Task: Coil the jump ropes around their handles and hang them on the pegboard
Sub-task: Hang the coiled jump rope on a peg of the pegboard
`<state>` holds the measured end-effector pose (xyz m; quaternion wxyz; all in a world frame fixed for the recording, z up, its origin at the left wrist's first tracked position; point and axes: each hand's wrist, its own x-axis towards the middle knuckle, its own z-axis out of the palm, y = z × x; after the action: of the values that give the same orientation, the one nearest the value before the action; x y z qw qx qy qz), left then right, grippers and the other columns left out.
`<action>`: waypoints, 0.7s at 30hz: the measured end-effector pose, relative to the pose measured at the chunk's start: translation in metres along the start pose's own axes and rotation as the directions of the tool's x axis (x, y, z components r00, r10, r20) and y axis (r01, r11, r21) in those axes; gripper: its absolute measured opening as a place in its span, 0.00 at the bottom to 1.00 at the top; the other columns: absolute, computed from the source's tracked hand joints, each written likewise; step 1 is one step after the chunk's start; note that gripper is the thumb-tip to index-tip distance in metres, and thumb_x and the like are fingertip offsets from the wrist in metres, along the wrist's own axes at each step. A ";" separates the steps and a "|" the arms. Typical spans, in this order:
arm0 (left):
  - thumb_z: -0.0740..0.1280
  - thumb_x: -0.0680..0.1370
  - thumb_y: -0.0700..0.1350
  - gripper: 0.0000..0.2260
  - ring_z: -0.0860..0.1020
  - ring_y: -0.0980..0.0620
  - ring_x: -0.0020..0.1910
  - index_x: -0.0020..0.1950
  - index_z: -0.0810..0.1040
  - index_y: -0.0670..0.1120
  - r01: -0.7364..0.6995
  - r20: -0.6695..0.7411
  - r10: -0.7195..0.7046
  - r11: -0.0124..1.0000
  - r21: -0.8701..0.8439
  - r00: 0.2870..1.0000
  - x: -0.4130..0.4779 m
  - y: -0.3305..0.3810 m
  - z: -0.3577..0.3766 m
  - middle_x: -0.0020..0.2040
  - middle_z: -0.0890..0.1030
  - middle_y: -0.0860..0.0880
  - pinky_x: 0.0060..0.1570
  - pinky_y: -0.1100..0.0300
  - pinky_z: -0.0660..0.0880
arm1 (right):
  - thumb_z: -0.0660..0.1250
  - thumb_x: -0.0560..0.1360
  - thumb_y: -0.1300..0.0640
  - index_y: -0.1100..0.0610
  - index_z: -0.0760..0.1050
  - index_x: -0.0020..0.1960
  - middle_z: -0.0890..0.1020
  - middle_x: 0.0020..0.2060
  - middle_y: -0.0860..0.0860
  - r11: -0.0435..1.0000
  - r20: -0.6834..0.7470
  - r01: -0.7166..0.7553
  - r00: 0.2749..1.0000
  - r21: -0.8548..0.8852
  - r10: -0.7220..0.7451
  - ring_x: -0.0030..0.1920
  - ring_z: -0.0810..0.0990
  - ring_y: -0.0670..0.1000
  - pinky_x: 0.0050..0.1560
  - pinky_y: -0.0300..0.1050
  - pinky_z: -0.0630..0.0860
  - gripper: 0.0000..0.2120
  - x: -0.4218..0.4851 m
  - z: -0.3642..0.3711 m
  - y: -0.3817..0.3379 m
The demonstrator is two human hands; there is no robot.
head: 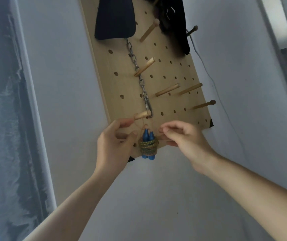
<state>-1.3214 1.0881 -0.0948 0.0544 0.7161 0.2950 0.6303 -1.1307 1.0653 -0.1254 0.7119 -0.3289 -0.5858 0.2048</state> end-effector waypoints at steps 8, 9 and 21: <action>0.72 0.77 0.39 0.10 0.81 0.53 0.39 0.54 0.82 0.52 -0.024 0.625 0.072 0.996 -0.084 0.777 -0.126 -0.004 0.036 0.43 0.83 0.54 0.41 0.61 0.78 | 0.69 0.75 0.52 0.54 0.83 0.47 0.86 0.41 0.50 0.929 0.191 0.020 0.980 -0.370 0.055 0.43 0.85 0.50 0.49 0.43 0.81 0.07 -0.117 -0.097 0.018; 0.72 0.77 0.39 0.09 0.81 0.54 0.39 0.54 0.82 0.51 0.009 0.690 0.050 0.997 -0.082 0.722 -0.144 -0.010 0.046 0.42 0.83 0.53 0.42 0.60 0.78 | 0.69 0.75 0.51 0.54 0.84 0.47 0.86 0.41 0.50 0.899 0.225 -0.028 0.964 -0.437 0.139 0.43 0.85 0.49 0.49 0.42 0.81 0.07 -0.134 -0.111 0.024; 0.71 0.74 0.51 0.12 0.82 0.54 0.45 0.57 0.81 0.53 0.155 0.992 -0.098 0.984 0.085 0.077 -0.408 -0.110 0.244 0.45 0.83 0.56 0.50 0.51 0.79 | 0.70 0.76 0.48 0.47 0.83 0.46 0.84 0.43 0.42 0.277 0.047 -0.360 0.533 -0.891 0.845 0.46 0.81 0.42 0.51 0.47 0.79 0.04 -0.333 -0.248 0.214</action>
<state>-1.1457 1.0501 -0.5480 0.3083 0.9234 0.2280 -0.0187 -0.9466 0.9331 -0.5340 0.1474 -0.7459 -0.5929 0.2652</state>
